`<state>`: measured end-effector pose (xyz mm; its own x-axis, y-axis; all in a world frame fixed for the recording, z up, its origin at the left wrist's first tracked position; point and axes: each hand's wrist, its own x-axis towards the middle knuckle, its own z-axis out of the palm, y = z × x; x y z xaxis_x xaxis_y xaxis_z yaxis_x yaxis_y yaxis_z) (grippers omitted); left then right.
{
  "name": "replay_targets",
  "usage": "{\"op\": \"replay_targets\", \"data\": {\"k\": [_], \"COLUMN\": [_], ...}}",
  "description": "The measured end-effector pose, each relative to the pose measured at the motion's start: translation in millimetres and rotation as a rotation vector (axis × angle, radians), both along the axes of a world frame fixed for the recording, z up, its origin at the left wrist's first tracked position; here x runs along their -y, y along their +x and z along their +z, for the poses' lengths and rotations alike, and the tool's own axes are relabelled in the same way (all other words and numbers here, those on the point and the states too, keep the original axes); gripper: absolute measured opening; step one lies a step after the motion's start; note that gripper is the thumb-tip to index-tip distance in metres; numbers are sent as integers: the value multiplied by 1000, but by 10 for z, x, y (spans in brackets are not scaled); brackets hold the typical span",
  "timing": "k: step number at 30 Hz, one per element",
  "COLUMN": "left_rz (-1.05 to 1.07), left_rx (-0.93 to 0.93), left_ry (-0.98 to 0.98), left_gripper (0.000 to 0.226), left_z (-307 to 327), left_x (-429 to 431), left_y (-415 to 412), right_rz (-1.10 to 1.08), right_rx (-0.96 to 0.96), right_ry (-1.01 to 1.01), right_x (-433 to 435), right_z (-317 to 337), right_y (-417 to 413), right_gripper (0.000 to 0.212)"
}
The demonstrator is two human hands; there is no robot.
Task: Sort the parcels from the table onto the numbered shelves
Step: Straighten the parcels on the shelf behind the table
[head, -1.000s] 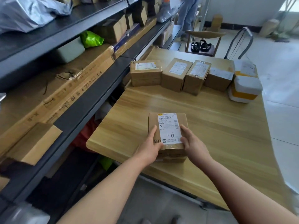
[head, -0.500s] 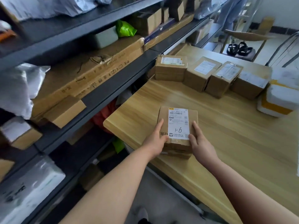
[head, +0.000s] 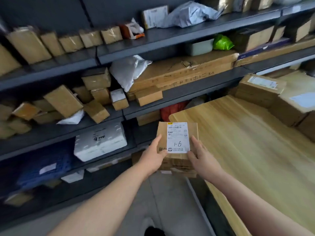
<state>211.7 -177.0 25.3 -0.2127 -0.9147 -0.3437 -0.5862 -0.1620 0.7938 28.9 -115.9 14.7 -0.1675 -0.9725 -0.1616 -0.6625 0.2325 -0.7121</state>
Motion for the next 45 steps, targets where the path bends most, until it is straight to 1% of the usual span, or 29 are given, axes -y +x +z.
{"op": "replay_targets", "data": {"k": [3,6,11,14,17,20,24,27,31,36,45], "left_rz": [146,287,521,650,779,878,981,1067,1214,1355,1497], "left_rx": [-14,-26,-19,-3,48,43,52,75,83,95,113], "left_ry": [-32,-56,-83,-100,-122,-117,-136,-162,-139,-103,-152], "left_gripper": [71,74,73,74,75,74,71,70,72,77,75], "left_z": [131,251,397,493,575,650,727,744,781,833,991], "left_x": [-167,-367,-786,-1120,-1517,-1934,-2455,-2804,-3203,-3406,-3148], "left_y": [520,1094,2083,2711,3401,4105,4932,5462,5981,6504,7569], "right_rz": [149,253,472,593,706,817,974,1076,1202,1292,1447], "right_rx": [17,44,42,39,89,115,175,244,248,207,262], "right_ry": [-44,-23,-64,-56,-29,-19,-61,-71,-43,-62,-57], "right_x": [76,134,150,84,-80,-329,-658,-886,-1129,-1204,-807], "right_z": [118,253,419,481,540,584,636,690,746,766,835], "right_y": [434,967,1985,2694,3497,4308,5282,5900,6580,7309,8716], "right_gripper": [63,69,72,74,77,78,71,67,70,77,73]}}
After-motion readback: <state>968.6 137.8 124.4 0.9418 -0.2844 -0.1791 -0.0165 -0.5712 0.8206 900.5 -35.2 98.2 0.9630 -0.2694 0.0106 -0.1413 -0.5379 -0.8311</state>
